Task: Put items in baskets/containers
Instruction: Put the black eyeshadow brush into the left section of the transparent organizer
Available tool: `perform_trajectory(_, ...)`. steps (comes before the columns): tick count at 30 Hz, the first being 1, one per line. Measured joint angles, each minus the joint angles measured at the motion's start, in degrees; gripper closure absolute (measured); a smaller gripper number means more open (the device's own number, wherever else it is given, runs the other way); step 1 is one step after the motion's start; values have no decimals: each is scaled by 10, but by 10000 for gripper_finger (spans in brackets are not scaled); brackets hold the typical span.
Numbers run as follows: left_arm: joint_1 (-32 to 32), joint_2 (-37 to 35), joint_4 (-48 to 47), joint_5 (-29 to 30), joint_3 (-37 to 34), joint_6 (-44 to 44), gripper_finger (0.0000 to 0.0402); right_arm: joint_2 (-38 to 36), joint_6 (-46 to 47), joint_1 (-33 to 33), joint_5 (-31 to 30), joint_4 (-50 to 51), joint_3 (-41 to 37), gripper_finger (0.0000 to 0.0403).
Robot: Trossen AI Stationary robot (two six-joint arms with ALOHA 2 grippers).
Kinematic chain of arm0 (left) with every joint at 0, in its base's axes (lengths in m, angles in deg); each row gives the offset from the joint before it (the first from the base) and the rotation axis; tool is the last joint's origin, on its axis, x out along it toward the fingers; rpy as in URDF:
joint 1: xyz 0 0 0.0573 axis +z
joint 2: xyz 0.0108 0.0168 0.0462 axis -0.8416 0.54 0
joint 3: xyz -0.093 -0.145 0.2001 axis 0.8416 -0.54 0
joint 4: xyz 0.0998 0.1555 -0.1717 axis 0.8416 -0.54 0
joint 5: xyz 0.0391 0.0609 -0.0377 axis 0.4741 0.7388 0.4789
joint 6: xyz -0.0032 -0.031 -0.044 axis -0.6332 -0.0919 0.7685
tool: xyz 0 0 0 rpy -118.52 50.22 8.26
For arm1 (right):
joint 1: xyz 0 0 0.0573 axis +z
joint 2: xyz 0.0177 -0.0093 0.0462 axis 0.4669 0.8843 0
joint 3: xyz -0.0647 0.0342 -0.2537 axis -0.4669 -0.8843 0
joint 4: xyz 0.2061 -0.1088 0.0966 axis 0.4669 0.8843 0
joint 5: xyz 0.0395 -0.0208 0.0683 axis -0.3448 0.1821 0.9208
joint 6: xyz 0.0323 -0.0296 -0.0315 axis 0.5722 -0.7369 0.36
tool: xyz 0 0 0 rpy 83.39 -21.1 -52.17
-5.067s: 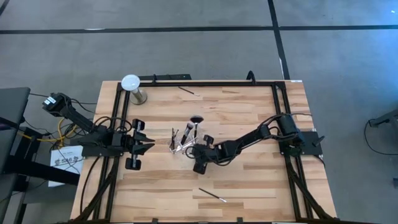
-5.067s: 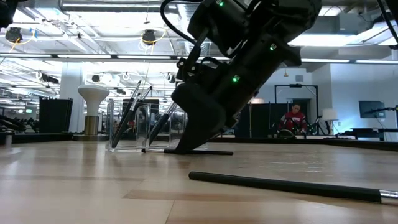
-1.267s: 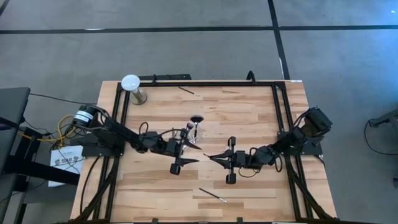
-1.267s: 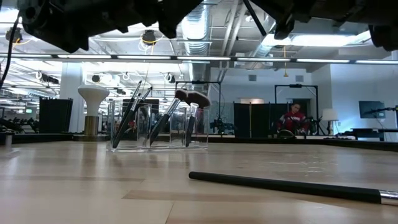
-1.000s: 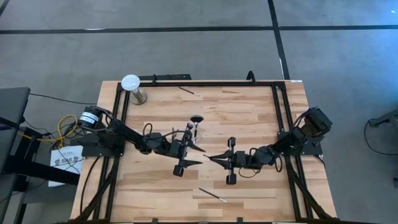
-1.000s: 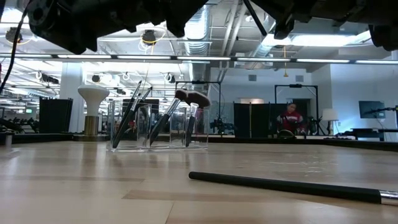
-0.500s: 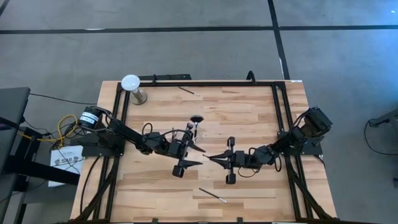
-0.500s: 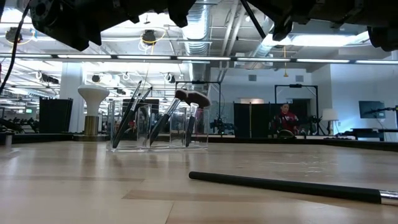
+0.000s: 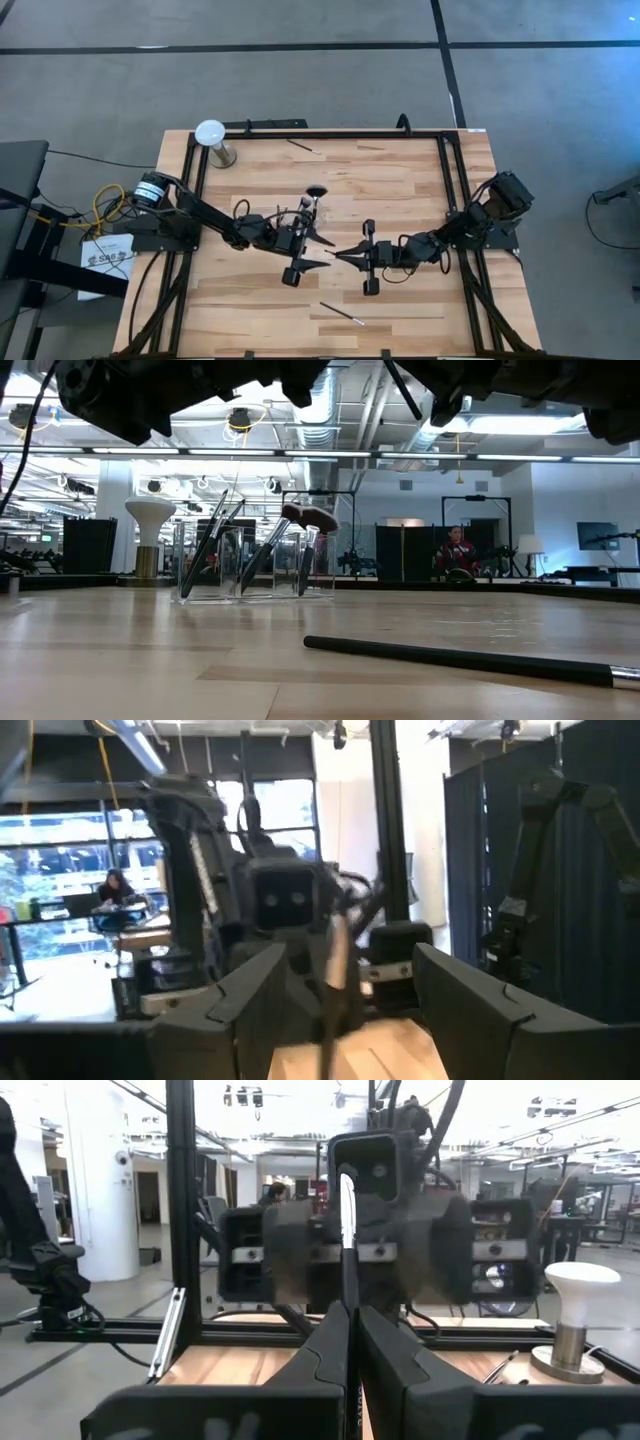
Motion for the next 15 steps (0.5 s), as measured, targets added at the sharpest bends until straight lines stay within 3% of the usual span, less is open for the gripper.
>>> perform_trajectory(15,-5,4,0,-1,6,5,191,0,-5,5,-4,4,0,399)
